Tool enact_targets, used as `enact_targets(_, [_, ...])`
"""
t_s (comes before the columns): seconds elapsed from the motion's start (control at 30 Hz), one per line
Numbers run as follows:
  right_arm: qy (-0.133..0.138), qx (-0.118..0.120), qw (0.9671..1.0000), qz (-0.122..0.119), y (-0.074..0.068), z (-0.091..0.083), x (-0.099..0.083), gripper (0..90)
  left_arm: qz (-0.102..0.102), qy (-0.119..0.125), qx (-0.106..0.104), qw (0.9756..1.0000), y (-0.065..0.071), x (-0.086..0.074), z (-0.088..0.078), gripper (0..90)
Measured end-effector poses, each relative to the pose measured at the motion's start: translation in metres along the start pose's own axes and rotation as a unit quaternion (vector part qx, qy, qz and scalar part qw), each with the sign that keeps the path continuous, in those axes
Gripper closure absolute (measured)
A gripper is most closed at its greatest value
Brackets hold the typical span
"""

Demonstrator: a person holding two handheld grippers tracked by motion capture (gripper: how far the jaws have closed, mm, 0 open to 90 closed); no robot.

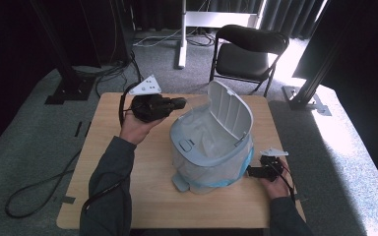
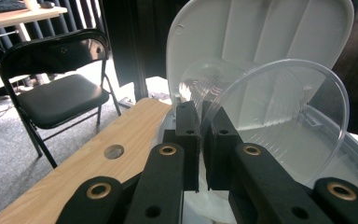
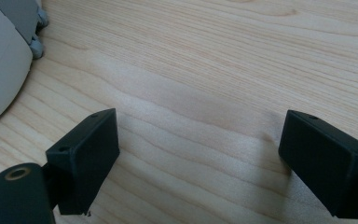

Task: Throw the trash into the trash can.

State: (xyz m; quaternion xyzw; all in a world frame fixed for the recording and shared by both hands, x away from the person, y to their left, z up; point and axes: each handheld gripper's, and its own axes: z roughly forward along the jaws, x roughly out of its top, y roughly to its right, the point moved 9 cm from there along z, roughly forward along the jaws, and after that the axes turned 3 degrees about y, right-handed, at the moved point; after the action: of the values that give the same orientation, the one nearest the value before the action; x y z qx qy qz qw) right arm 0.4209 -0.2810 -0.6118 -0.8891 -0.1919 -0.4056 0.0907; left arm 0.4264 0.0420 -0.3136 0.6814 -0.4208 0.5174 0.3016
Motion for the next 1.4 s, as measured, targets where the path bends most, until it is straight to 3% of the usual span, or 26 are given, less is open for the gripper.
enact_targets(0.83, [0.000, 0.000, 1.0000, 0.000, 0.000, 0.000, 0.000, 11.2, 0.013, -0.005, -0.023, 0.9996, 0.015, 0.009, 0.015, 84.9])
enact_targets(0.9, [0.000, 0.000, 1.0000, 0.000, 0.000, 0.000, 0.000, 11.2, 0.016, -0.012, -0.036, 0.9991, 0.019, 0.007, 0.017, 73.4])
enact_targets(0.93, [0.000, 0.000, 1.0000, 0.000, 0.000, 0.000, 0.000, 11.2, 0.016, -0.012, -0.036, 0.9991, 0.019, 0.007, 0.017, 71.9])
enact_targets(1.4, [0.000, 0.000, 1.0000, 0.000, 0.000, 0.000, 0.000, 11.2, 0.009, -0.005, -0.044, 0.9990, 0.020, 0.011, 0.021, 66.7])
